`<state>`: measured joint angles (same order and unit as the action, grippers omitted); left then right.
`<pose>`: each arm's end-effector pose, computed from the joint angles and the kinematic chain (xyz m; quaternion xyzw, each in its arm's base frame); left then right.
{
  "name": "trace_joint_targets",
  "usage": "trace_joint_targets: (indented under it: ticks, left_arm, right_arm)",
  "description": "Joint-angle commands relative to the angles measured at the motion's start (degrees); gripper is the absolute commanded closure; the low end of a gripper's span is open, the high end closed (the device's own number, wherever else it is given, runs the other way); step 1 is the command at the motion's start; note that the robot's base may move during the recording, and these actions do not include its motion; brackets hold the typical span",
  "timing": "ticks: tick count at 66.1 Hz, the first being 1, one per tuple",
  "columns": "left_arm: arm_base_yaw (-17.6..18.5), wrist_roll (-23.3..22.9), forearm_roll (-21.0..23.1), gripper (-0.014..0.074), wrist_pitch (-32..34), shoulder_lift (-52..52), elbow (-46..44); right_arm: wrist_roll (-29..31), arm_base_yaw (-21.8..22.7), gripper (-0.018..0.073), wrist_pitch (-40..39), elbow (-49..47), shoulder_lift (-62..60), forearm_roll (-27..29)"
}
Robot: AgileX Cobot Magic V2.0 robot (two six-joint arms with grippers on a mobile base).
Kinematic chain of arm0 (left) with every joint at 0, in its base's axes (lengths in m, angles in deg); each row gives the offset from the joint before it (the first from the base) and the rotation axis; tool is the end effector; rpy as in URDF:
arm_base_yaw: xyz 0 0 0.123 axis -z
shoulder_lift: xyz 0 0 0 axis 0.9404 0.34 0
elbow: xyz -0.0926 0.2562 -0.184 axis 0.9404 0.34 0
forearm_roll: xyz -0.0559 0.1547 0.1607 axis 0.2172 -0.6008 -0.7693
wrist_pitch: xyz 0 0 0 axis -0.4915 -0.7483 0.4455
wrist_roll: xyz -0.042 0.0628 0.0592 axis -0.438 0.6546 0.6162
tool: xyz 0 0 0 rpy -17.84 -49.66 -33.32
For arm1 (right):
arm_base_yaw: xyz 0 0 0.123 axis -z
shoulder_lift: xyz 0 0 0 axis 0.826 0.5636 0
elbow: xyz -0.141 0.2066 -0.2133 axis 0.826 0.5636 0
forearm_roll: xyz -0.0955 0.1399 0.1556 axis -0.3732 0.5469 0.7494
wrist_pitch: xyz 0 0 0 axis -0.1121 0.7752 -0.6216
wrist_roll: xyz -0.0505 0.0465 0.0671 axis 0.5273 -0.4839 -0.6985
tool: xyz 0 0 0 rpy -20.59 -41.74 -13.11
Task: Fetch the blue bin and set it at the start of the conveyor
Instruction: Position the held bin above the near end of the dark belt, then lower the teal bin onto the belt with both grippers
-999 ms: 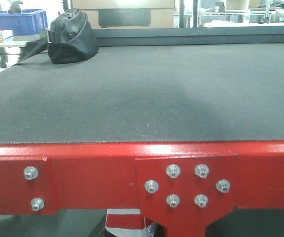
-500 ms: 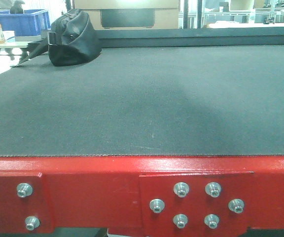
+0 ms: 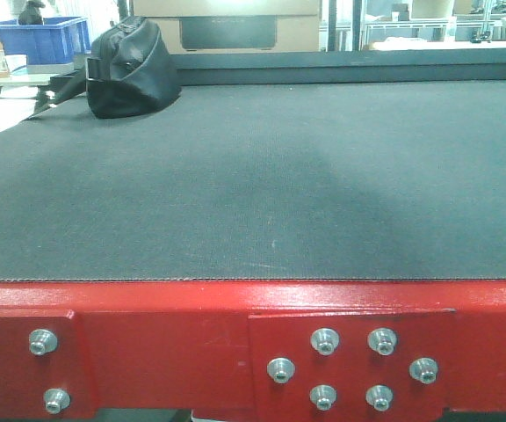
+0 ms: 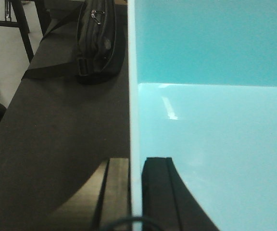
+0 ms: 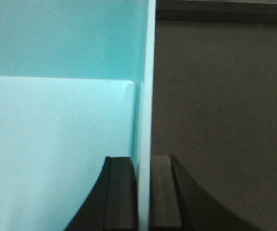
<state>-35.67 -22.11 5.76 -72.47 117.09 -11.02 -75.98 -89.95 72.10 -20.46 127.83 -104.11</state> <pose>0.2209 -0.0910 0.5264 -0.0268 0.8301 -0.0204 0.5565 0.2365 0.1032 0.5208 0.0122 0.8590 0.0056 0.5118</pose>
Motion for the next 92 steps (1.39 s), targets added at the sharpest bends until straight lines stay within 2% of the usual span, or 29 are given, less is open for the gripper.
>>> trace_joint_targets:
  ticks: [1, 35, 44, 65, 72, 78, 84, 89, 92]
  left_arm:
    - [0.5, 0.0, -0.9, 0.0708, 2.7, -0.4, -0.6]
    - [0.5, 0.0, -0.8, 0.0708, 2.9, -0.4, -0.6]
    - [0.5, 0.0, 0.6, 0.0708, 3.2, 0.6, -0.6]
    - [-5.4, 0.0, 4.4, 0.0708, 5.7, 11.0, -0.6]
    - [-7.6, 0.0, 7.4, 0.0708, 8.2, 14.4, -0.6]
    - [-9.7, 0.0, 13.5, 0.0708, 11.4, 17.3, -0.6]
    - [-11.3, 0.0, 17.5, 0.0708, 14.8, 20.1, -0.5]
    - [-12.1, 0.1, 19.4, 0.0708, 16.9, 22.0, -0.5]
    - [-12.1, 1.8, 20.0, 0.0708, 18.3, 23.1, -0.5]
  right_arm:
    - [0.4, -0.3, 0.0721, -3.2, -0.3, -0.4, -0.1]
    - [0.4, -0.3, 0.0721, -3.3, -0.3, -0.4, 0.7]
    - [-2.9, 0.3, 0.0721, -1.5, -0.1, 1.2, 0.7]
    - [-3.5, 3.9, 0.0721, -3.4, -0.1, 10.6, 0.7]
    - [-5.3, 5.9, 0.0718, -5.7, -0.1, 14.4, 2.3]
    - [-5.4, 8.0, 0.0718, -10.2, -0.1, 17.5, 7.3]
    - [-5.4, 9.5, 0.0718, -14.5, -0.1, 20.4, 10.5]
    - [-5.2, 10.7, 0.0718, -17.5, -0.1, 22.4, 12.5]
    - [-4.0, 11.3, 0.0718, -19.2, -0.1, 23.5, 13.9]
